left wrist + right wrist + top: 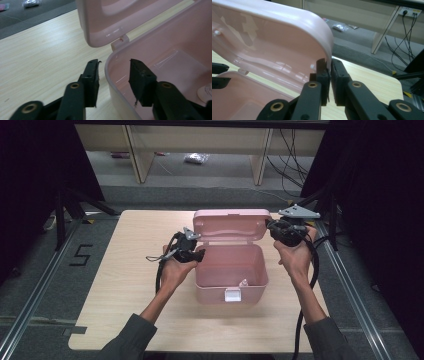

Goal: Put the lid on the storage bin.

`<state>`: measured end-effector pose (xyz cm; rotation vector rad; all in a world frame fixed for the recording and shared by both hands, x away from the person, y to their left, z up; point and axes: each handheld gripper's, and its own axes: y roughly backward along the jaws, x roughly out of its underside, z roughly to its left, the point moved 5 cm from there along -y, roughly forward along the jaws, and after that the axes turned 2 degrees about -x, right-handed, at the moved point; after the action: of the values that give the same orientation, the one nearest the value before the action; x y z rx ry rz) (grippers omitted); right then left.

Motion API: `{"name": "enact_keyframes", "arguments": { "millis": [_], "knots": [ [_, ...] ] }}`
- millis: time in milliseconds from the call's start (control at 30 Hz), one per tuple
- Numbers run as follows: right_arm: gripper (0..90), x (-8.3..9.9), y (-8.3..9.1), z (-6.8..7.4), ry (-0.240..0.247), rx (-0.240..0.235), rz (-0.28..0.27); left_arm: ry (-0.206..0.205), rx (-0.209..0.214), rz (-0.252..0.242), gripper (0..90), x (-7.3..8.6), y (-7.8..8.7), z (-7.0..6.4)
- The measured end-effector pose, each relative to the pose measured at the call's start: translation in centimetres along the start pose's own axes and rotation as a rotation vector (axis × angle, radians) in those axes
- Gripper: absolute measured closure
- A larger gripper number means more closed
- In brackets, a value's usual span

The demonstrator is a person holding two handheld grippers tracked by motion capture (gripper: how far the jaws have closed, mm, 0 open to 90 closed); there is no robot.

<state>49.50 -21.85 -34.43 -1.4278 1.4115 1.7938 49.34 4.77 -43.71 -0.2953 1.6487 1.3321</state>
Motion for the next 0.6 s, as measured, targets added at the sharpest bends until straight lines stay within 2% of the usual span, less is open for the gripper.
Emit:
{"name": "enact_keyframes", "arguments": {
  "millis": [33, 67, 100, 133, 167, 200, 233, 267, 400, 433, 467, 533, 600],
  "knots": [
    [85.9, 0.1, 0.1, 0.1, -0.021, 0.007, -0.002, 0.002, 0.007, -0.006, 53.3, 0.1, 0.3, 0.1],
    [85.8, 0.2, 0.2, 0.1, -0.006, 0.003, -0.01, 0.023, 0.017, -0.021, 50.6, 0.0, 0.5, 0.1],
    [85.8, 0.3, 0.3, 0.1, -0.006, 0.004, -0.006, 0.018, 0.02, -0.009, 48.2, 0.1, 1.0, 0.3],
    [85.7, 0.4, 0.4, 0.2, -0.021, 0.01, -0.016, 0.03, 0.033, -0.023, 47.2, 0.1, 1.3, 0.4],
    [85.7, 0.4, 0.5, 0.1, 0.002, 0.003, -0.008, 0.014, 0.05, -0.019, 45.6, 0.2, 1.8, 0.5],
    [85.5, 0.6, 0.6, 0.3, -0.014, 0.0, 0.0, 0.033, 0.074, -0.036, 43.8, 0.2, 2.2, 0.4],
    [85.5, 0.6, 0.6, 0.2, -0.001, -0.002, -0.009, 0.046, 0.096, -0.047, 42.1, 0.2, 2.5, 0.3],
    [85.4, 0.7, 0.7, 0.3, 0.004, -0.001, 0.0, 0.042, 0.12, -0.037, 40.7, 0.4, 3.1, 0.1],
    [85.0, 0.9, 1.1, 0.4, -0.004, -0.023, 0.012, 0.0, 0.153, -0.011, 37.5, 1.2, 4.4, -0.2],
    [84.9, 1.0, 1.2, 0.2, 0.017, -0.027, 0.003, -0.005, 0.159, -0.007, 36.8, 1.4, 4.6, -0.3],
    [84.8, 1.1, 1.2, 0.4, -0.01, -0.034, 0.003, -0.017, 0.176, 0.001, 36.1, 1.7, 4.9, -0.3],
    [84.5, 1.2, 1.5, 0.4, -0.003, -0.034, 0.01, -0.01, 0.194, -0.004, 34.4, 2.2, 5.3, -0.5],
    [84.5, 1.3, 1.6, 0.4, 0.014, -0.04, 0.012, 0.0, 0.24, -0.007, 32.6, 2.7, 5.8, -0.7]
  ]
}}
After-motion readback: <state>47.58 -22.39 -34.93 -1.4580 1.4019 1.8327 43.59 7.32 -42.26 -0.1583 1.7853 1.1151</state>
